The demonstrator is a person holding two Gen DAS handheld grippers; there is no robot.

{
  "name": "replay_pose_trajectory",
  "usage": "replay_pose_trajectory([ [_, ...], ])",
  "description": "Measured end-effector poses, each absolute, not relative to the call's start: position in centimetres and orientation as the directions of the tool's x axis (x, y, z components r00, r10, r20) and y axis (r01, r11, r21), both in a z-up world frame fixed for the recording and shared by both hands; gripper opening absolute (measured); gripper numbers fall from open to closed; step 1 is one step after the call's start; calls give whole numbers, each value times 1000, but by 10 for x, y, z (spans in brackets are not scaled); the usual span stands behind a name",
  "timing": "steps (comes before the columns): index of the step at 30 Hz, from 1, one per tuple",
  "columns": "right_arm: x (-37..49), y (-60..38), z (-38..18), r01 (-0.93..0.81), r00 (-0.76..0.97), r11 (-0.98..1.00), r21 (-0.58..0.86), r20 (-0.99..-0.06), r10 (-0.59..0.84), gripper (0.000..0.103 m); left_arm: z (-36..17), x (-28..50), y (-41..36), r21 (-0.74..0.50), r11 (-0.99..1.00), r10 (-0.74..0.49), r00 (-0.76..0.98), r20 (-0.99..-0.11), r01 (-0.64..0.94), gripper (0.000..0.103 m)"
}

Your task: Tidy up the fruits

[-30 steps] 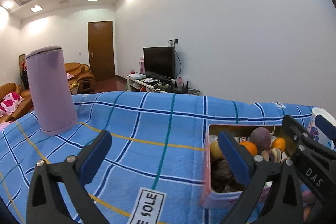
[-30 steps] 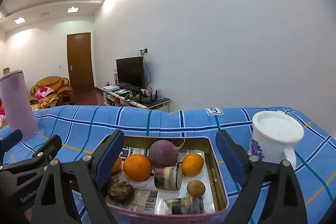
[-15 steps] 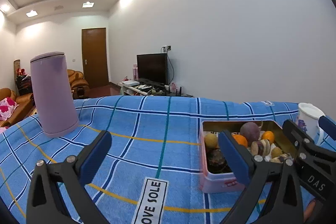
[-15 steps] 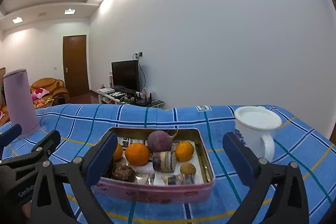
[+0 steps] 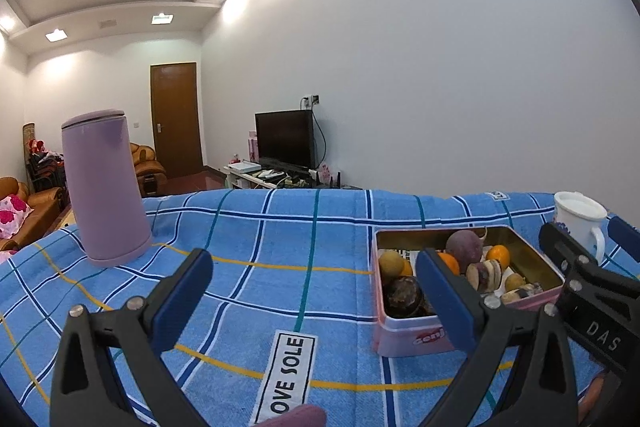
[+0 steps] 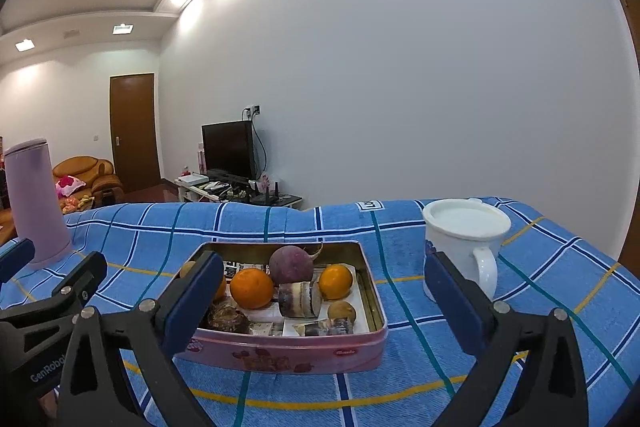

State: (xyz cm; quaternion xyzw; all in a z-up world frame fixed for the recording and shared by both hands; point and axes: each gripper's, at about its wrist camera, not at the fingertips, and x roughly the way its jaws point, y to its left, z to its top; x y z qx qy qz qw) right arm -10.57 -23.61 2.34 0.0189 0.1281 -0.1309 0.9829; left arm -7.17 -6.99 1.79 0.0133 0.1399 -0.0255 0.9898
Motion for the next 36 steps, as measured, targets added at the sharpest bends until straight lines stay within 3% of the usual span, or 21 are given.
replay_pose_trajectory([
  [36,-111,-243,27,294,927,956,20,-250,-280,101,18,-70,-71,22,998,-48,956,-290,57,103],
])
